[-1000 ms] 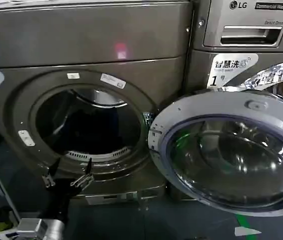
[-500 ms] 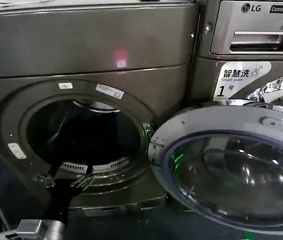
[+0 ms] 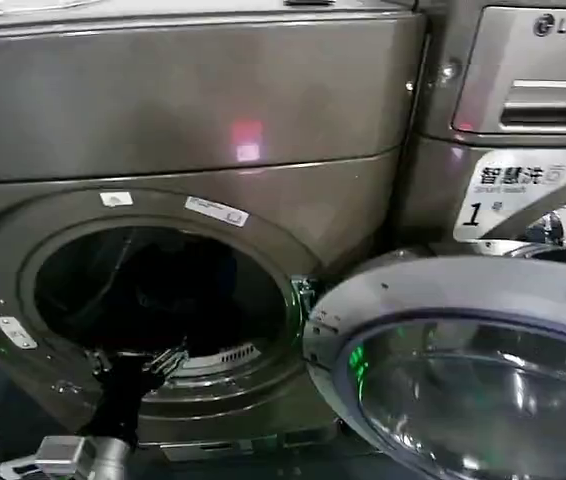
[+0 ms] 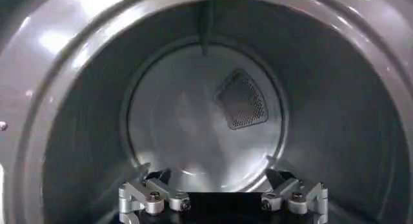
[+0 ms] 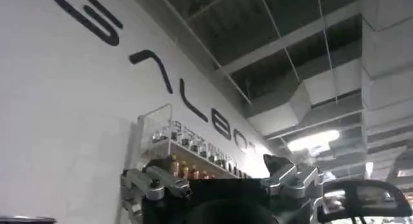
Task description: Grasp the clothes from the dryer.
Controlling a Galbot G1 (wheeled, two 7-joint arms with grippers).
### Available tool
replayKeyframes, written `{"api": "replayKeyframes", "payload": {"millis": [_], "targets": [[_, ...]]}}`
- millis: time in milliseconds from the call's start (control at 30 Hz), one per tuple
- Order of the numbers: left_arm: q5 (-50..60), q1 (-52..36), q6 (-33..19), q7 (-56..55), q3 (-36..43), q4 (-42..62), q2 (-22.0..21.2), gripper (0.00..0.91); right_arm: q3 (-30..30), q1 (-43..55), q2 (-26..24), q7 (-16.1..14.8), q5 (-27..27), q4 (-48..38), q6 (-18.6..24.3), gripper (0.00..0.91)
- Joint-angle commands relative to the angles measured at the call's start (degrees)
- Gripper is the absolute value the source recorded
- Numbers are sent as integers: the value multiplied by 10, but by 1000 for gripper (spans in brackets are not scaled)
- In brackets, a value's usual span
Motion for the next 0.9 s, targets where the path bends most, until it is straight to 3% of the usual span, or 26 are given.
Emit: {"api": "replayKeyframes", "payload": {"millis": [33,367,900], "targets": [[-10,-68,-11,-3,3,63,15,907,8,-8,0,-8,-35,1,6,907],[-64,-313,-35,-29,-3,306,35,907,44,-39,0,-13,-42,0,8,907],[-60,-560,-61,-43,37,608,49,907,41,-41,-11,-23,-41,-8,25,907]]}}
